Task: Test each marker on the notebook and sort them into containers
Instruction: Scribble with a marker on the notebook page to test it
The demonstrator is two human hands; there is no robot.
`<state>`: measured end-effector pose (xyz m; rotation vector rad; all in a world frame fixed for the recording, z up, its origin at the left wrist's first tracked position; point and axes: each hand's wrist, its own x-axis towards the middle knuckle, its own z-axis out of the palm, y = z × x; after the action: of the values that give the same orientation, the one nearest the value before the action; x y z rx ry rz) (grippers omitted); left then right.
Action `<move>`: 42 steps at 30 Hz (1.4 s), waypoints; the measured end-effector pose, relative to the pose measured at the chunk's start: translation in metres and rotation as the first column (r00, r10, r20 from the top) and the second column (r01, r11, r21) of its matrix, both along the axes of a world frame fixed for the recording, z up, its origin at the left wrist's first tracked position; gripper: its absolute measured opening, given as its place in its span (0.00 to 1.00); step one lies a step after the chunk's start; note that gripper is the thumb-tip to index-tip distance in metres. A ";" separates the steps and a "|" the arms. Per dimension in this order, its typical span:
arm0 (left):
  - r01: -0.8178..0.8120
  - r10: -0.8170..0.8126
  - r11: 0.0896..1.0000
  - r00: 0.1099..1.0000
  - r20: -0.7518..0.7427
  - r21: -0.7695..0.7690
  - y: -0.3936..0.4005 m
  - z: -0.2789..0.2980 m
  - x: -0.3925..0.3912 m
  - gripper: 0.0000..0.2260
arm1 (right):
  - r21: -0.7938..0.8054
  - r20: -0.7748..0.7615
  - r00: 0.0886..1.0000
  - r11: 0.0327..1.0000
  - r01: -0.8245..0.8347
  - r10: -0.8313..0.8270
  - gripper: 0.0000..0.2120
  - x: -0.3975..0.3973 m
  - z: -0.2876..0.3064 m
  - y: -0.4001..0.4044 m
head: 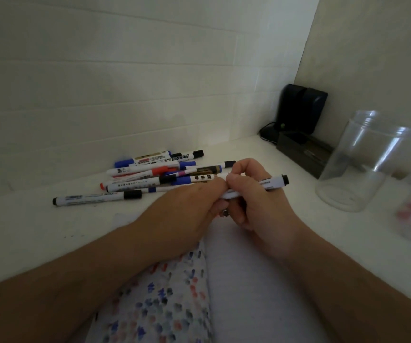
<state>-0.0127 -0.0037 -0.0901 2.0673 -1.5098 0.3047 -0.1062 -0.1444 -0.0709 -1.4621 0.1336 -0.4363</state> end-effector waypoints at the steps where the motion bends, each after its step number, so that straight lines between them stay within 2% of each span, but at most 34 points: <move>1: 0.018 -0.018 1.000 1.000 -0.013 -0.007 0.000 0.001 -0.001 0.18 | 0.002 0.008 1.000 1.000 -0.020 0.020 0.03 0.000 0.000 -0.001; 5: 0.030 -0.030 1.000 0.994 -0.101 -0.006 0.001 0.005 -0.001 0.14 | -0.042 0.008 1.000 0.999 -0.016 0.016 0.03 -0.003 0.001 -0.005; 9: 0.033 -0.034 0.999 0.993 -0.111 -0.012 0.004 0.011 -0.001 0.12 | -0.047 0.012 0.998 0.997 -0.058 0.059 0.03 -0.004 0.002 -0.007; 11: 0.024 -0.016 0.999 0.979 -0.203 0.035 0.004 0.010 -0.002 0.14 | -0.101 -0.040 0.995 0.990 -0.097 0.094 0.05 -0.007 0.005 -0.011; 14: -0.026 0.073 0.988 0.945 -0.319 0.150 0.003 0.008 -0.003 0.24 | -0.096 -0.109 0.985 0.985 -0.141 0.131 0.10 -0.017 0.022 -0.034; 17: -0.063 0.142 0.931 0.970 -0.196 0.360 0.002 0.010 -0.007 0.28 | -0.006 -0.157 0.965 0.977 -0.212 0.208 0.12 -0.034 0.044 -0.066; 18: -0.081 0.149 0.905 0.980 -0.132 0.418 0.002 0.011 -0.009 0.27 | -0.031 -0.192 0.957 0.973 -0.227 0.217 0.11 -0.039 0.046 -0.072; 21: -0.112 0.169 0.855 0.983 -0.069 0.506 -0.002 0.013 -0.015 0.27 | -0.231 -0.265 0.962 0.965 -0.121 0.057 0.07 -0.046 0.025 -0.078; 25: -0.127 0.189 0.840 0.980 -0.065 0.527 -0.005 0.012 -0.016 0.28 | -0.359 -0.196 0.959 0.925 0.124 -0.205 0.11 -0.039 -0.007 -0.076; 31: -0.153 0.220 0.830 0.974 -0.063 0.536 -0.006 0.010 -0.016 0.29 | -0.465 -0.172 0.930 0.859 0.215 -0.326 0.13 -0.031 -0.017 -0.070; 39: -0.159 0.222 0.847 0.973 -0.064 0.508 -0.006 0.006 -0.014 0.30 | -0.419 -0.237 0.929 0.893 0.166 -0.284 0.15 -0.028 -0.015 -0.072; 42: -0.161 0.223 0.844 0.973 -0.060 0.512 -0.006 0.006 -0.013 0.30 | -0.462 -0.244 0.920 0.871 0.168 -0.307 0.13 -0.028 -0.015 -0.070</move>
<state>-0.0256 -0.0099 -0.0843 2.6027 -1.4158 -0.1654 -0.1338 -0.2140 -0.0858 -1.9635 0.5040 -0.4532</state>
